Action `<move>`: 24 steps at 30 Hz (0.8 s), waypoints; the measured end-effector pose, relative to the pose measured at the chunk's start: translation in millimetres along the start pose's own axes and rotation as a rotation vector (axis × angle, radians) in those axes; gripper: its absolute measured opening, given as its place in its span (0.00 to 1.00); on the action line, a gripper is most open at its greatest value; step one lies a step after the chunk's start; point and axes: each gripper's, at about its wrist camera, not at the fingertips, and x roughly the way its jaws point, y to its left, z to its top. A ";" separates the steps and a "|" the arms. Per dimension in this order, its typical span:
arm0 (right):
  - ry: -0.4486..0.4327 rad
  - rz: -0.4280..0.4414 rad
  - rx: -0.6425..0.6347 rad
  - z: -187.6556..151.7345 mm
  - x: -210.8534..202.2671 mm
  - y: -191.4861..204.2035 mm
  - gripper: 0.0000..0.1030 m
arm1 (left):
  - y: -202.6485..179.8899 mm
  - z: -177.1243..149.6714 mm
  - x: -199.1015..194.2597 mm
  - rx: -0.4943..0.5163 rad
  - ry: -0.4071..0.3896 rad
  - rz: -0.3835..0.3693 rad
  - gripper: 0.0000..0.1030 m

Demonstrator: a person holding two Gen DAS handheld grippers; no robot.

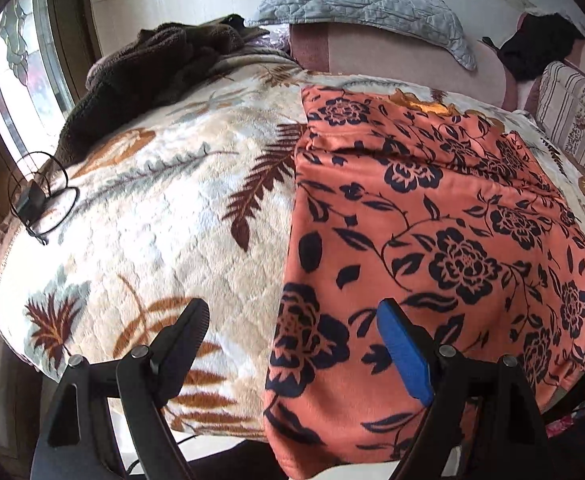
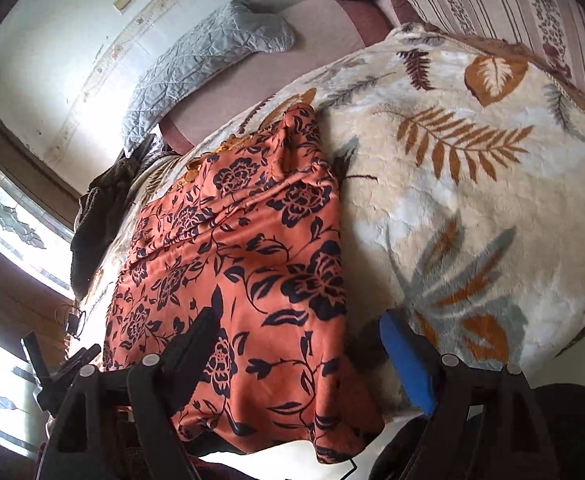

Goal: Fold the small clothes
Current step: 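Grasp the blouse hem with both grippers side by side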

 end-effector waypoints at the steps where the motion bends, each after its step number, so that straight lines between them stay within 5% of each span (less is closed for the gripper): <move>1: 0.013 0.006 0.020 -1.5 0.4 -5.2 0.82 | 2.8 -4.8 2.8 -0.013 0.027 -0.017 0.84; 9: 0.085 0.094 0.111 -9.5 6.2 -18.7 0.82 | 24.0 -25.3 2.5 -0.145 0.088 -0.122 0.84; 15: 0.191 0.005 0.094 -28.7 27.2 -8.1 0.82 | 32.8 -33.1 1.0 -0.216 0.110 -0.167 0.83; 19: 0.258 -0.067 0.098 -45.2 42.6 -5.0 0.82 | 33.2 -35.6 9.7 -0.230 0.158 -0.182 0.50; 24: 0.306 -0.150 0.077 -60.1 63.0 4.4 0.79 | 23.0 -34.1 14.1 -0.198 0.184 -0.173 0.49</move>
